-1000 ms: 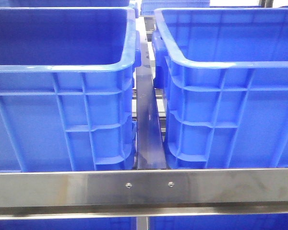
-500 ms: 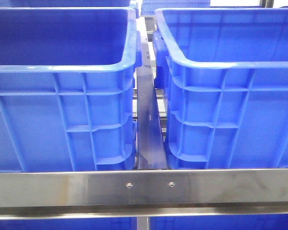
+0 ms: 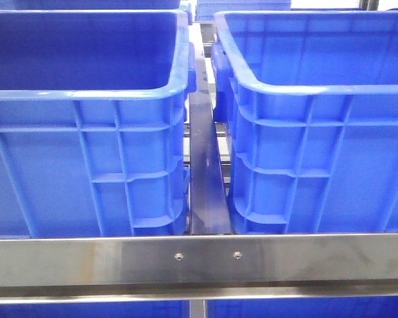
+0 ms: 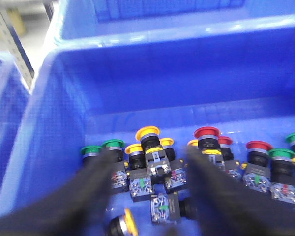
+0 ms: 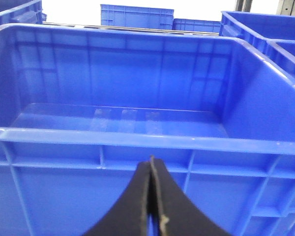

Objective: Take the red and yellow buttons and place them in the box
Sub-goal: 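Lower the left gripper into the button bin and grasp a yellow-capped button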

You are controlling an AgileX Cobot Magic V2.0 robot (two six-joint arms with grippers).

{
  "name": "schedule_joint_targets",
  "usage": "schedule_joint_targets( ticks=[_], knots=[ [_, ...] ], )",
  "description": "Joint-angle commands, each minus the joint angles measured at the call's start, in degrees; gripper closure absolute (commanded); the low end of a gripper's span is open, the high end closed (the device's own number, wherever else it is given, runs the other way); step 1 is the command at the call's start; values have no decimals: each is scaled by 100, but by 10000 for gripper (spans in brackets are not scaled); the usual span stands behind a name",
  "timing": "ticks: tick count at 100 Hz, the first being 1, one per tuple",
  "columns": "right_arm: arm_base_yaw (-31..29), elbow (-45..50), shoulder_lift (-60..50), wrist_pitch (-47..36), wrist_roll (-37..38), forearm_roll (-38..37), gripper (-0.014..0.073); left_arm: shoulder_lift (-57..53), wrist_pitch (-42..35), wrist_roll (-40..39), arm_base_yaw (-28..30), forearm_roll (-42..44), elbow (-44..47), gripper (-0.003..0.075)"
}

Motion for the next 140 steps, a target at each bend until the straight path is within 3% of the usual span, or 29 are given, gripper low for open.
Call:
schedule_joint_targets(
  ticks=[1, 16, 50, 79, 118, 130, 140],
  knots=[
    [-43, -94, -136, -441, 18, -44, 657, 394, -412, -65, 21, -50, -449, 169],
    [-43, -94, -136, -441, 18, -44, 657, 1304, -33, -65, 21, -235, -1008, 166],
    [-43, -94, -136, -441, 18, -44, 657, 3284, 2079, -65, 21, -297, -2620, 167],
    [-43, -94, -136, -441, 18, -44, 657, 4266, 2241, -65, 21, -249, -3404, 167],
    [-43, -94, -136, -441, 18, -44, 657, 4868, 2288, -65, 21, -249, -3505, 178],
    [-43, -94, -136, -441, 18, -44, 657, 4935, 2288, -65, 21, -249, -3513, 220],
    [-43, -94, -136, -441, 18, -44, 657, 4944, 2278, -65, 21, -249, -3513, 304]
  ],
)
